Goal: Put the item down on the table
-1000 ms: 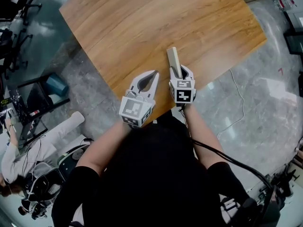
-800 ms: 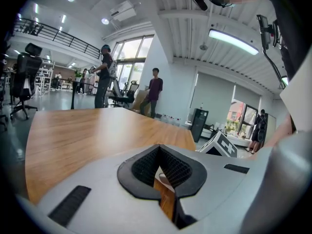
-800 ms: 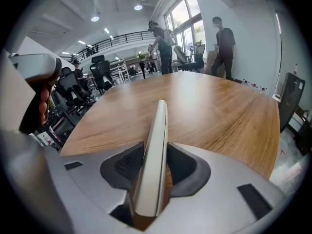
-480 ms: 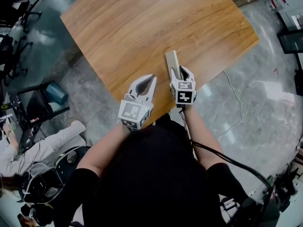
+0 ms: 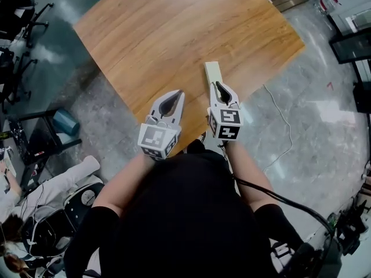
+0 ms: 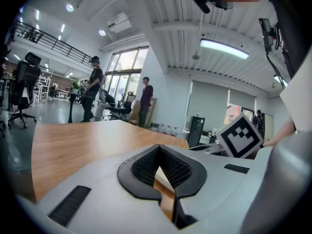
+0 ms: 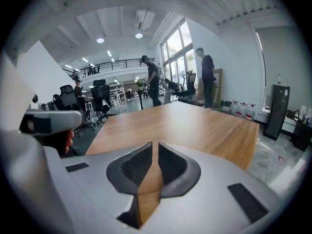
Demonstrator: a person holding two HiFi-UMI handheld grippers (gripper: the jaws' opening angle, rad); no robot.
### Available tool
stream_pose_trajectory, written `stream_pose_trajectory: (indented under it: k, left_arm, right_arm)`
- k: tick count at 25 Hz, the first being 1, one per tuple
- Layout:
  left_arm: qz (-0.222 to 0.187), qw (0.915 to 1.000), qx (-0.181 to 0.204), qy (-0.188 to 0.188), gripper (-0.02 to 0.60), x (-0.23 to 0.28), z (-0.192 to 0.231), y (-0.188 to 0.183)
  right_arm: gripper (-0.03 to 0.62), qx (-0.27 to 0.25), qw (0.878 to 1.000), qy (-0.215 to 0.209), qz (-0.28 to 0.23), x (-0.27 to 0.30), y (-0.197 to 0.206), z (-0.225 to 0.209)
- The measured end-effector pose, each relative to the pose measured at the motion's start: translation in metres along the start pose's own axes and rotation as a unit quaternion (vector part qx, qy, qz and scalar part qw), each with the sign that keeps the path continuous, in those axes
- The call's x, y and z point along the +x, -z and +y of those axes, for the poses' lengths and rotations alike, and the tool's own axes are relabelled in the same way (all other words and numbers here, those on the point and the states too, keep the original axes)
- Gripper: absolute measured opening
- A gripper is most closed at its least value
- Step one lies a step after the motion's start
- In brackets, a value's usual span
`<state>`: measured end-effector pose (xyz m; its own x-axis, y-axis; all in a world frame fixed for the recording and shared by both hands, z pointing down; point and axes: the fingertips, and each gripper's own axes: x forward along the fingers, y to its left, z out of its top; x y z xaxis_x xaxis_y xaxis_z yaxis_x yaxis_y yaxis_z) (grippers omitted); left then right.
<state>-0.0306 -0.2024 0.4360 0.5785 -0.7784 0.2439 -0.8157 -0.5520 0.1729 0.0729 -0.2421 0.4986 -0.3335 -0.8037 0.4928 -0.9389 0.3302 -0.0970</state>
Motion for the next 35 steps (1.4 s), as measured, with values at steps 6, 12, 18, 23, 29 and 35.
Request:
stream_pose_trajectory:
  k: [6,12,18,23,29,35]
  left_arm:
    - [-0.035,0.9993,0.003,0.014,0.003,-0.016,-0.019,-0.029]
    - [-0.059,0.9971,0.019,0.045,0.003,-0.025,-0.050,-0.051]
    - [-0.065,0.9959,0.021,0.060,0.003,-0.026,-0.062,-0.059]
    - [-0.064,0.9958,0.024,0.061,0.003,-0.025,-0.069,-0.059]
    - [-0.064,0.9957,0.023,0.062,0.003,-0.024,-0.070,-0.058]
    - [-0.063,0.9958,0.020,0.063,0.003,-0.023,-0.070,-0.057]
  right_arm:
    - [0.014,0.004,0.997,-0.010,-0.079,-0.069,-0.051,0.019]
    - [0.014,-0.031,0.987,-0.022,-0.153,-0.126,-0.078,0.044]
    - [0.012,-0.028,0.985,-0.019,-0.169,-0.139,-0.075,0.051]
    - [0.012,-0.030,0.983,-0.022,-0.179,-0.146,-0.078,0.050]
    - [0.012,-0.035,0.980,-0.024,-0.194,-0.149,-0.086,0.055]
    - [0.012,-0.034,0.980,-0.024,-0.197,-0.148,-0.089,0.055]
